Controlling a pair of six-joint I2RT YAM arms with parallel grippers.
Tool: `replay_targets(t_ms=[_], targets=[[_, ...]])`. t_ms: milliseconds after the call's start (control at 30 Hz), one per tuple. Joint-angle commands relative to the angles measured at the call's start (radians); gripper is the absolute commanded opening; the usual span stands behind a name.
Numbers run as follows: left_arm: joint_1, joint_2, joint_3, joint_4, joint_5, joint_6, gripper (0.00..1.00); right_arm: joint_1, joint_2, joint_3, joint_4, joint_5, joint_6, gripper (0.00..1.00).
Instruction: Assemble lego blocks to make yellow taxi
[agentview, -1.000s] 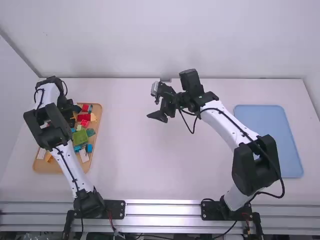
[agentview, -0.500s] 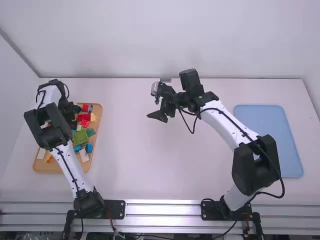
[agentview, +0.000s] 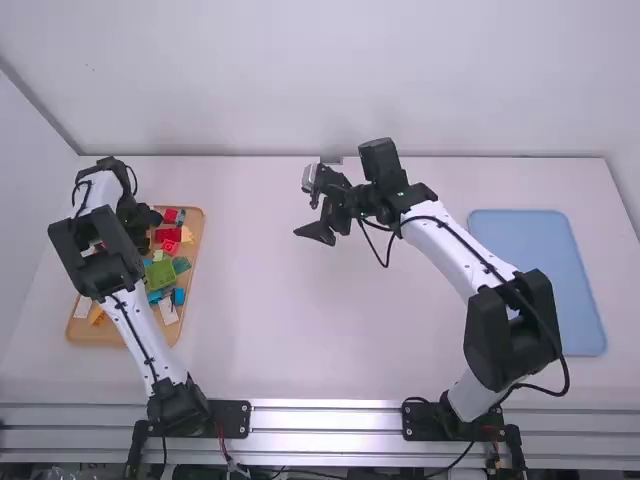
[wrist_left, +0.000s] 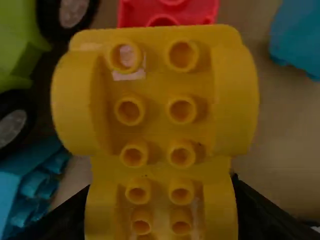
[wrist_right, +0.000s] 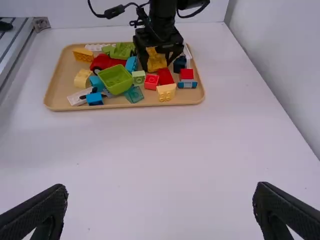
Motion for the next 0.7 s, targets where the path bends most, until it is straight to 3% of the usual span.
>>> replay_targets(t_ms=[0,100,200,333,467,533,667], targets=[[0.003,0.007,-0.009,-0.004,-0.019,0.115,0.71,0.002,0.007,0.012,-0.003,-0.007,0.005,0.98],[0.006,0.007,-0.009,-0.005,-0.021,0.119,0.68,0.003,0.007,0.013,-0.012,-0.007,0.005,0.99],[0.006,0.007,-0.009,-0.005,-0.02,0.109,0.57,0.002,0.007,0.013,-0.02,-0.007,0.005,0.98],[0.008,0.007,-0.009,-0.004,-0.01,0.109,0.55,0.003,0.007,0.013,-0.022,-0.007,0.004,0.99],[0.006,0.007,-0.009,-0.006,-0.014,0.122,0.58,0.002,0.007,0.013,-0.023,-0.007,0.005,0.99],[0.006,0.007,-0.004,-0.004,-0.014,0.256,0.65,0.003,0.007,0.013,-0.023,-0.007,0.005,0.98],[0.017,0.002,0.036,-0.027,-0.015,0.424,0.67,0.0,0.007,0.013,-0.023,-0.008,0.004,0.99]])
